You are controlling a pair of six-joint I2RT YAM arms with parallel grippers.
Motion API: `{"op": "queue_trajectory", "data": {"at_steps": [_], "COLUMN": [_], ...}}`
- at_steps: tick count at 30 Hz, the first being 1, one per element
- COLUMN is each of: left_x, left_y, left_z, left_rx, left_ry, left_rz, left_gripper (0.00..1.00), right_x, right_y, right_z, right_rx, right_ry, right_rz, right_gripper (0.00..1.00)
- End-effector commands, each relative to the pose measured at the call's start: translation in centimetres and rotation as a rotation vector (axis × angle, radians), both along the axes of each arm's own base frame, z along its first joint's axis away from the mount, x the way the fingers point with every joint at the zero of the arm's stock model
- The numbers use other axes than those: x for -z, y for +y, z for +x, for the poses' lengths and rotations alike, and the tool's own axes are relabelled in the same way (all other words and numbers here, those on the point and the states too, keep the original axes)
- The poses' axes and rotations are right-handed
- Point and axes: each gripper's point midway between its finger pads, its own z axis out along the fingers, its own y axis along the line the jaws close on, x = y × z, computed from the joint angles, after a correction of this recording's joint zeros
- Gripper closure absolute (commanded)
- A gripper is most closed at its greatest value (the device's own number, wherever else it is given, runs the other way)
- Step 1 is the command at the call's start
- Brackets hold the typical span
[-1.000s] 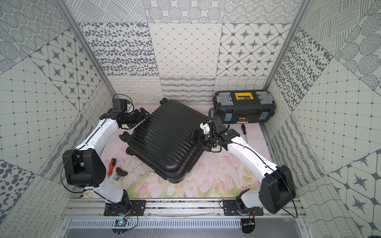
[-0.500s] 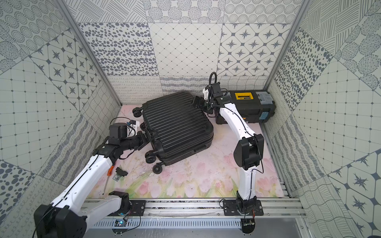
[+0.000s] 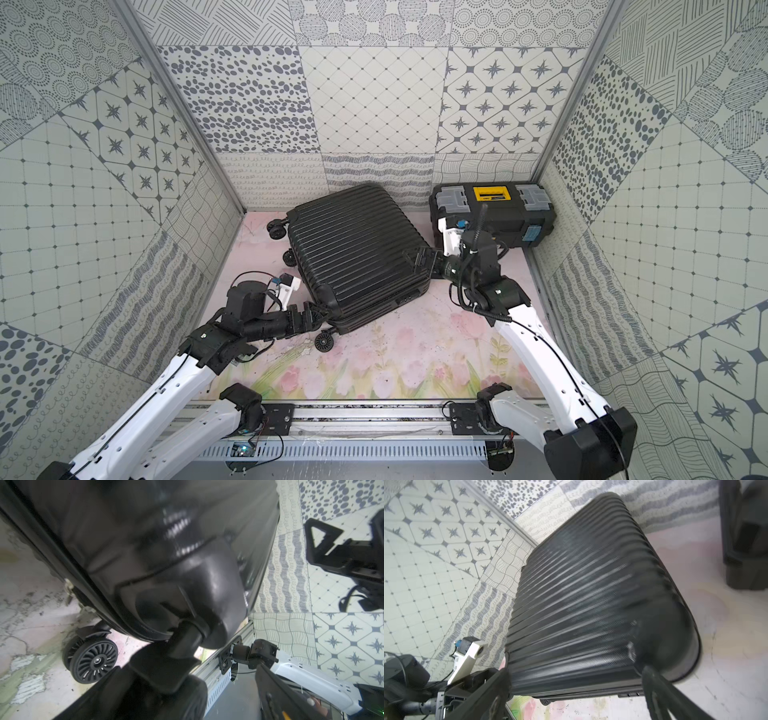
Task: Open the suitcase zippers
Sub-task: Adjust the suitcase at the center of the board.
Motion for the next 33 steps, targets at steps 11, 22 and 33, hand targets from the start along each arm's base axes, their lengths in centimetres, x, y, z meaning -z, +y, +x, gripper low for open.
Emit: {"op": "queue_trajectory", "data": {"at_steps": [11, 22, 33], "left_x": [0.3, 0.1, 0.6], "left_y": [-6.8, -13.3, -5.9], "left_z": [-0.5, -2.9, -1.7], "left_rx": [0.180, 0.361, 0.032], "left_ry": [-0.128, -0.267, -0.735], "left_rz": [0.138, 0.240, 0.245], "left_gripper": [0.02, 0.01, 0.15], "right_x": [2.7, 2.5, 0.9], "right_y": [-0.7, -2.3, -3.4], "right_z": [-4.7, -6.0, -7.2], "right_rx": [-0.079, -0.044, -0.044], "right_ry": [0.021, -0.002, -0.129], "right_rz": [-0.030, -0.155, -0.211], "right_gripper": [0.01, 0.01, 0.01]}}
